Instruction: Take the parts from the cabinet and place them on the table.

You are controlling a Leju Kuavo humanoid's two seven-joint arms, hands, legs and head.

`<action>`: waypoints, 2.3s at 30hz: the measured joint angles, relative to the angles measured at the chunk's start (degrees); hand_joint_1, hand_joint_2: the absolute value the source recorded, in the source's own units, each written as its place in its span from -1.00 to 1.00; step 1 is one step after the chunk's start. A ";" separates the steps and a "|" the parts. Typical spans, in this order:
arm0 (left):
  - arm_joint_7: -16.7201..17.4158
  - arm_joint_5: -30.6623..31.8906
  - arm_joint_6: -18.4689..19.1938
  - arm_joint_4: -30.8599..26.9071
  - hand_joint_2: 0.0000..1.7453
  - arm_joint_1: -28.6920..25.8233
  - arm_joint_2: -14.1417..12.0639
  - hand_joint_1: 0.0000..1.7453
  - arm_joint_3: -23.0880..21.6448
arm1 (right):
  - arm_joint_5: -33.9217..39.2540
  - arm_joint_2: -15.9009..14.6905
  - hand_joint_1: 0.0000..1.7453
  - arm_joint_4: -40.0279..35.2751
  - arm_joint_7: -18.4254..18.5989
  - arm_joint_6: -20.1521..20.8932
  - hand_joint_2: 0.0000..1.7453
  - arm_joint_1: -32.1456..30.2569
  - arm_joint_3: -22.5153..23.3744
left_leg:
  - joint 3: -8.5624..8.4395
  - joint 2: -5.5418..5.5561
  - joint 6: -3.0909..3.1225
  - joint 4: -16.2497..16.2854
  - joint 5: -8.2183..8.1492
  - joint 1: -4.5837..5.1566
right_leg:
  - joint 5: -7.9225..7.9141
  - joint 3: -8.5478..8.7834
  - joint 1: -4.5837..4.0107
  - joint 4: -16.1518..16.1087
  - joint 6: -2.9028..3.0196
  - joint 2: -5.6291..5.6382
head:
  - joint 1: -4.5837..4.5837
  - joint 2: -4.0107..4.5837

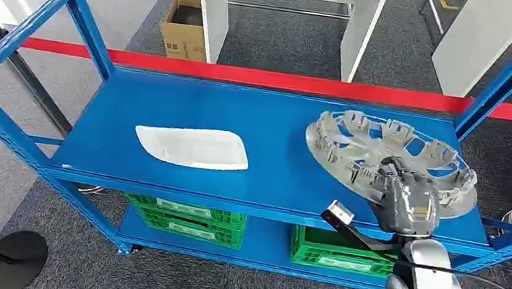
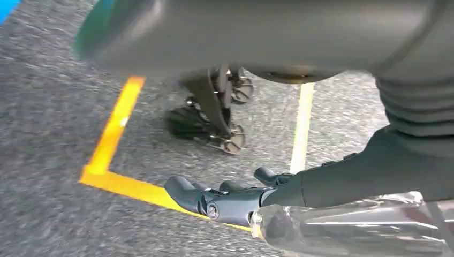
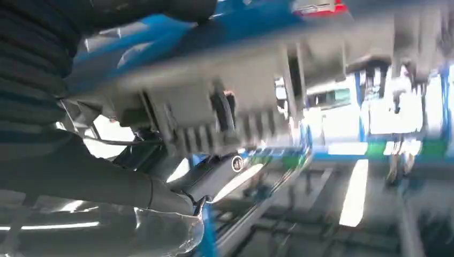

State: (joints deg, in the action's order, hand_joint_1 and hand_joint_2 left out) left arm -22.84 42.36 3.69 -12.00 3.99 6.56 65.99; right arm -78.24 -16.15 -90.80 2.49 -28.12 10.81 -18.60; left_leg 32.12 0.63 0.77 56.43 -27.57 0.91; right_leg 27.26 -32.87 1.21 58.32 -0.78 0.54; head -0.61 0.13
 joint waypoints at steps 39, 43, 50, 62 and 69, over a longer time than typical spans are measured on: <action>-0.68 -1.70 3.17 -0.07 1.00 1.19 -1.27 -1.00 3.45 | 98.59 9.18 1.00 -17.63 -33.59 69.45 1.00 -2.03 5.37 | -0.78 -0.33 1.68 -0.30 0.12 -0.55 | 3.11 -4.60 0.30 10.47 -1.43 -0.18 | 0.20 0.00; 0.16 -0.94 2.23 -0.09 1.00 1.18 -1.38 -1.00 3.43 | 99.51 8.89 1.00 -17.26 -33.35 69.05 1.00 -1.20 5.18 | -0.50 -0.23 0.43 0.80 -0.45 -0.38 | 0.13 0.36 0.05 1.09 -0.64 -0.28 | 0.20 0.00; 1.71 0.00 0.96 -0.09 1.00 1.08 -1.66 -1.00 3.34 | 96.39 8.48 1.00 -16.58 -35.27 66.33 1.00 -0.78 5.24 | 5.17 -0.23 -1.67 13.73 -9.76 -0.97 | -1.14 -1.84 0.31 0.83 1.59 -0.44 | -0.24 0.00; 5.53 2.12 1.18 -0.13 1.00 1.02 -2.30 -1.00 3.10 | 91.60 7.34 1.00 -17.87 -37.99 62.23 1.00 -1.11 5.15 | -4.45 -0.43 0.71 -1.52 -2.19 -0.81 | -4.53 -4.93 0.40 0.49 -1.19 -0.28 | -0.52 0.00; 11.88 3.17 1.07 -0.09 1.00 0.77 -1.81 -1.00 2.84 | 91.49 6.71 1.00 -18.35 -38.31 62.65 1.00 -1.11 5.26 | 0.62 -0.93 1.51 -0.94 1.68 -0.14 | 4.01 -4.67 -0.04 14.12 -1.02 -0.38 | 0.11 0.00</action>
State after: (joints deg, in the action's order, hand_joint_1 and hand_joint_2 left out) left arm -10.97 45.53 4.76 -12.09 4.76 4.74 68.83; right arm 13.25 -9.44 -109.15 -35.82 34.53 9.70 -13.33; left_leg 32.74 -0.30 2.28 55.50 -25.89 0.76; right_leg 31.27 -37.55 1.17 72.44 -1.80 0.16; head -0.50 0.13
